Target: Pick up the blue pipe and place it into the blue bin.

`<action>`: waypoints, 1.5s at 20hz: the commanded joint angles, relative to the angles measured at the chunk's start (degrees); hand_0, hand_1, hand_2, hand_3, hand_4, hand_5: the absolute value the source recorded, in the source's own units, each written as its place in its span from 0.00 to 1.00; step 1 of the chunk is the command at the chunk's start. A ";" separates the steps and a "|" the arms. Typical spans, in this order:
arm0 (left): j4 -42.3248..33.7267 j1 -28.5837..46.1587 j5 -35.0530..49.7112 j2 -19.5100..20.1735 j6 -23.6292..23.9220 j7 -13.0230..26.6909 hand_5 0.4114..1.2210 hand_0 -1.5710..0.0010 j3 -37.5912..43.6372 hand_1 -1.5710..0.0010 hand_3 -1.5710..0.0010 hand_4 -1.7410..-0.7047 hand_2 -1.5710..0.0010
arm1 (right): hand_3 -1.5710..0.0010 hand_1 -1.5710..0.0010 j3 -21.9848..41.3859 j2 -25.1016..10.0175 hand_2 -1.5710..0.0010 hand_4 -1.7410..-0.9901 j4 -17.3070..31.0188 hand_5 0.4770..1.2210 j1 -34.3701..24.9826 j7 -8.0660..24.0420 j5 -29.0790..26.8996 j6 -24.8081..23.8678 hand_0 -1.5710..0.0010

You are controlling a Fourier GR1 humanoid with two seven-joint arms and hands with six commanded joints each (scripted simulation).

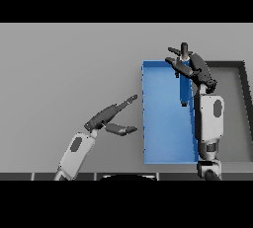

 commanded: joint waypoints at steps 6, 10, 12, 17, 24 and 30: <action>-0.02 -0.69 -0.16 0.12 0.27 -0.57 0.09 1.00 0.27 1.00 1.00 0.79 1.00 | 0.49 0.00 8.14 -4.73 0.00 0.17 9.18 1.00 3.44 0.02 -6.40 -6.36 0.00; -0.03 -0.05 -0.57 0.26 0.35 -1.27 0.10 1.00 -0.07 1.00 1.00 0.79 1.00 | 0.71 0.00 19.02 -10.79 0.03 0.15 14.03 0.92 2.61 0.02 -17.02 -15.26 0.00; 0.02 0.16 -0.44 0.06 0.18 -1.26 0.10 1.00 -0.24 1.00 1.00 0.79 1.00 | 0.81 0.35 26.29 -14.75 0.37 0.36 17.08 0.90 0.80 0.01 -24.98 -20.51 0.31; -1.05 0.67 0.29 0.50 -0.15 -0.66 0.10 1.00 -0.01 1.00 1.00 0.79 1.00 | 0.94 0.79 42.78 -25.43 0.79 0.62 13.84 0.72 -3.13 0.02 -29.66 -20.20 0.77; -0.39 0.50 0.05 0.26 0.19 -0.74 0.10 1.00 0.01 1.00 1.00 0.78 1.00 | 0.99 0.96 54.82 -30.77 0.96 0.77 11.56 0.40 -6.20 0.03 -31.23 -17.10 0.95; 0.30 0.67 -0.77 -0.19 0.86 -1.16 0.10 1.00 -0.34 1.00 1.00 0.78 1.00 | 1.00 0.99 55.51 -32.20 0.99 0.87 9.91 0.32 -6.07 -0.59 -30.58 -15.40 0.99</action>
